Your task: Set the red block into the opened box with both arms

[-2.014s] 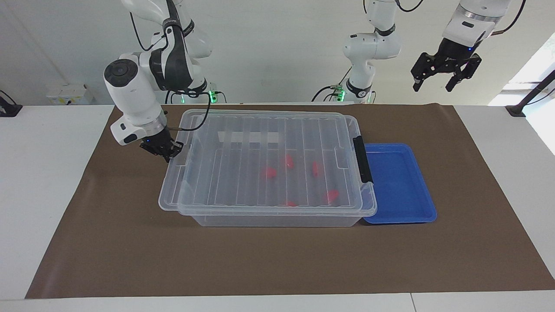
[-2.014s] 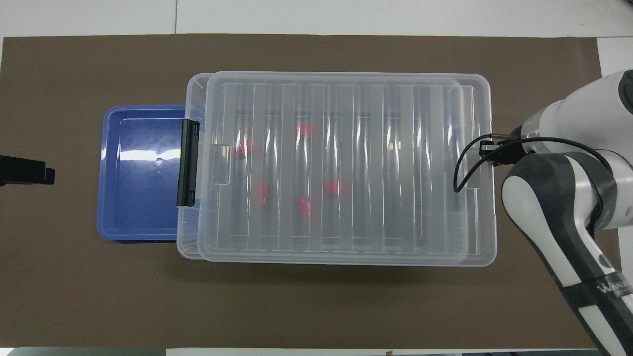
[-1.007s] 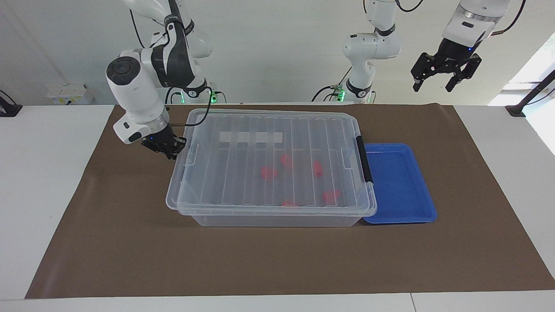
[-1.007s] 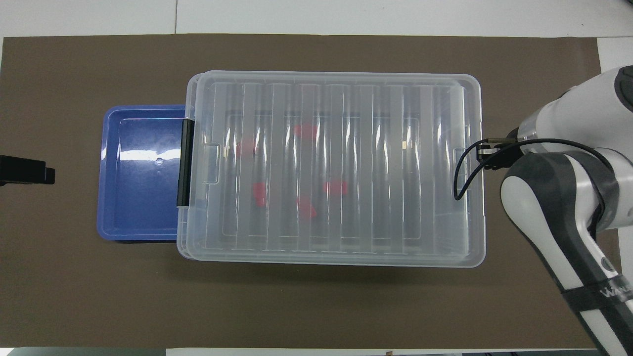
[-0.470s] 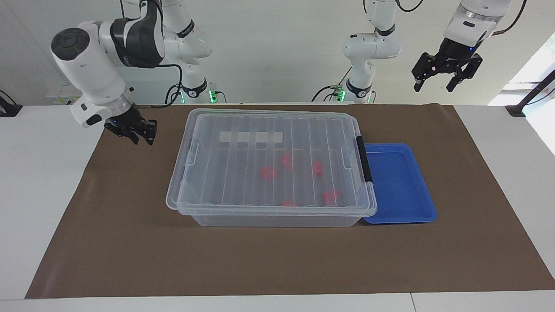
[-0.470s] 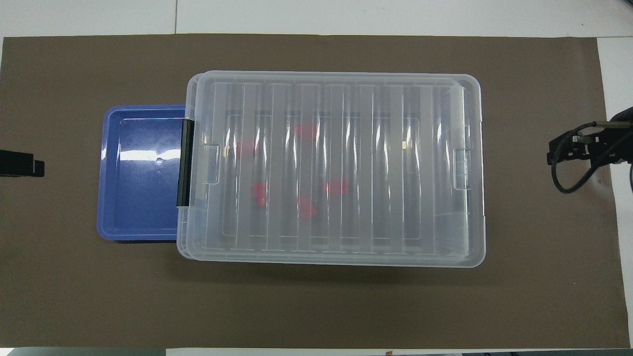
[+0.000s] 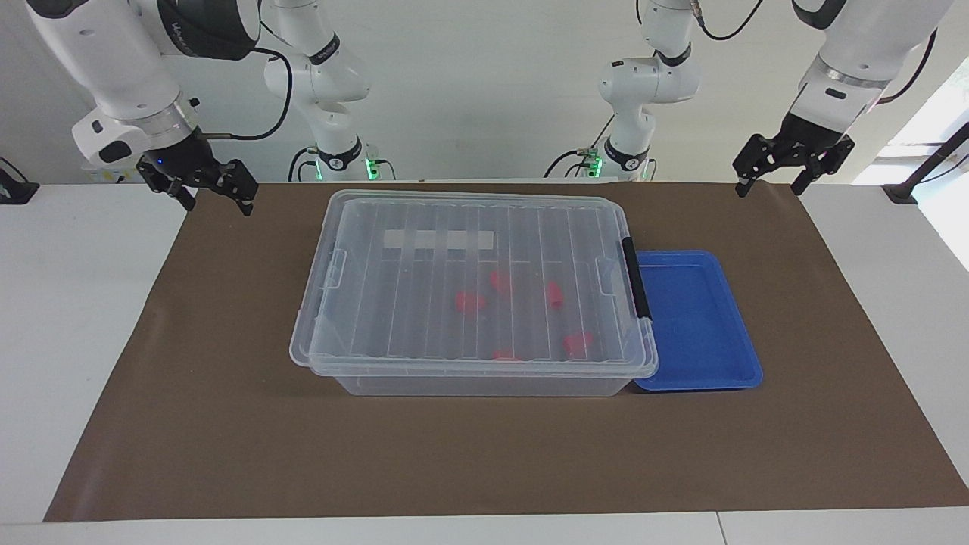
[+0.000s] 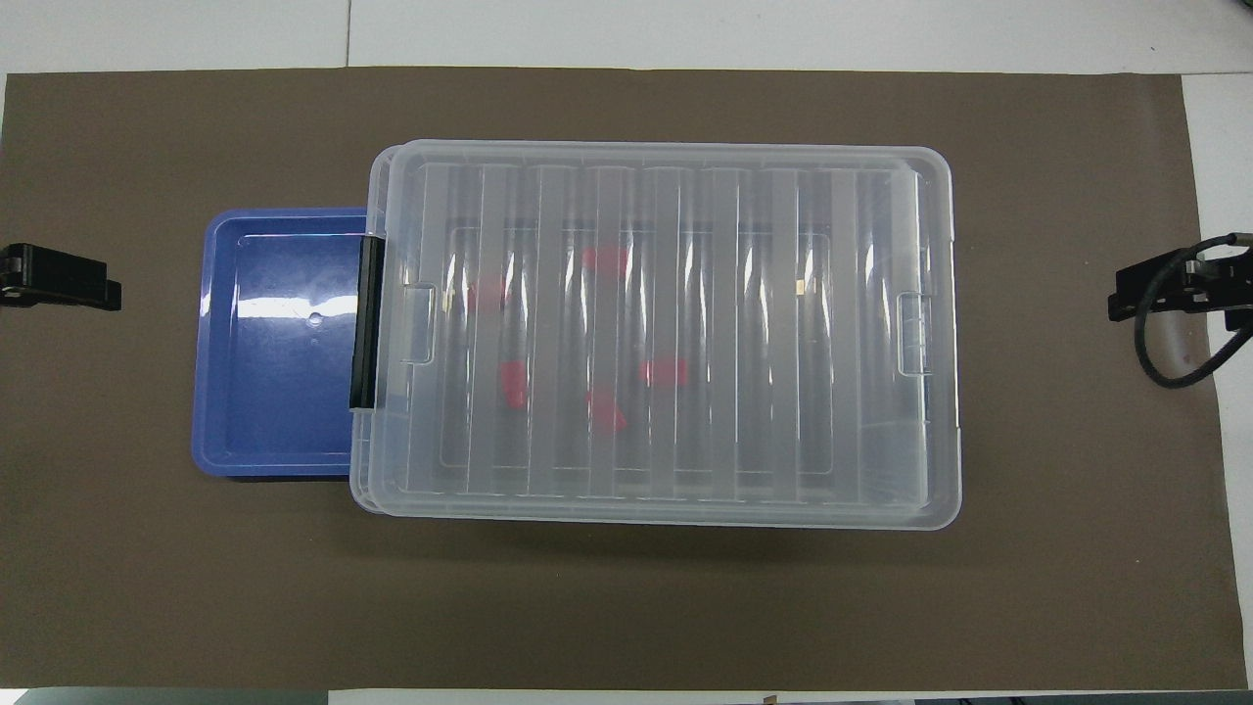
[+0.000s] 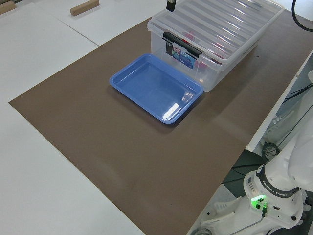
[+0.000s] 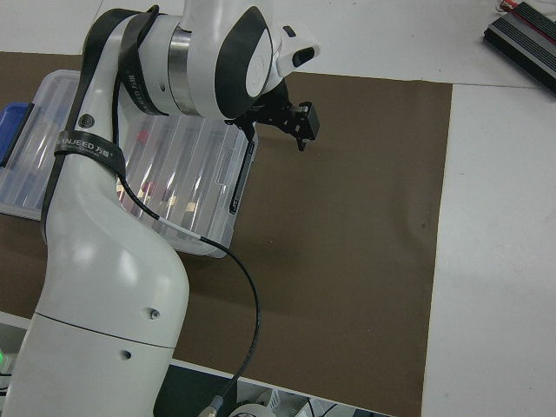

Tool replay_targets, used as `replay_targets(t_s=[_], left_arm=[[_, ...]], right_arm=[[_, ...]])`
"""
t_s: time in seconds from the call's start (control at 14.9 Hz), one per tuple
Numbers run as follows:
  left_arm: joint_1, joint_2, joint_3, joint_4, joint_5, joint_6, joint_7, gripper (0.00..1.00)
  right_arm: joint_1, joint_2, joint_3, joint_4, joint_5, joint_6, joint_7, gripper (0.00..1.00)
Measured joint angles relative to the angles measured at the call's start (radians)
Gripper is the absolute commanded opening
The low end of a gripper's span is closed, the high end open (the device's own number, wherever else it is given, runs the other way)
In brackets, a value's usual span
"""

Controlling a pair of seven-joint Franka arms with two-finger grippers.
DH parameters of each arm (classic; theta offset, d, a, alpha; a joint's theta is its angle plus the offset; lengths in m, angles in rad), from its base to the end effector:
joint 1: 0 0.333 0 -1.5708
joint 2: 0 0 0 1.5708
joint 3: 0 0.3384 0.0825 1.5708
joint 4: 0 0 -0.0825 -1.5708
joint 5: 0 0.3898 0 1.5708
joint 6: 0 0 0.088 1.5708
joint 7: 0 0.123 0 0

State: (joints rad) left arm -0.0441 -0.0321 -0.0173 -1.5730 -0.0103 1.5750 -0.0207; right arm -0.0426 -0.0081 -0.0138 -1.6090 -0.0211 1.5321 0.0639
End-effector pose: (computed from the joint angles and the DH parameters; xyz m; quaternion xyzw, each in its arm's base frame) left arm 0.5498 -0.0352 0.6481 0.9996 -0.0204 0.0168 0.0056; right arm 0.5502 -0.0338 0.6141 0.9975 -0.0601 -0.0344 0.0106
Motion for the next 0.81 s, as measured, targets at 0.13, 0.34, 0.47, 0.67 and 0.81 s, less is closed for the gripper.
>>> replay_targets(t_s=[0.13, 0.34, 0.47, 0.67, 0.81], left_arm=[[-0.001, 0.020, -0.001, 0.001, 0.002, 0.024, 0.002, 1.00], [-0.004, 0.021, -0.006, -0.001, 0.002, 0.023, 0.003, 1.00], [-0.004, 0.020, -0.009, -0.005, 0.002, 0.023, 0.003, 1.00], [-0.004, 0.020, -0.010, -0.006, 0.002, 0.023, 0.003, 1.00], [-0.004, 0.018, -0.010, -0.011, 0.002, 0.023, 0.003, 1.00]], right_arm=[[0.001, 0.002, 0.000, 0.000, 0.000, 0.000, 0.000, 1.00], [0.001, 0.002, 0.000, 0.000, 0.001, 0.000, 0.000, 1.00], [0.001, 0.002, 0.000, 0.000, 0.001, 0.000, 0.000, 1.00], [0.001, 0.002, 0.000, 0.001, 0.001, 0.000, 0.000, 1.00], [0.001, 0.002, 0.000, 0.001, 0.001, 0.000, 0.000, 1.00]])
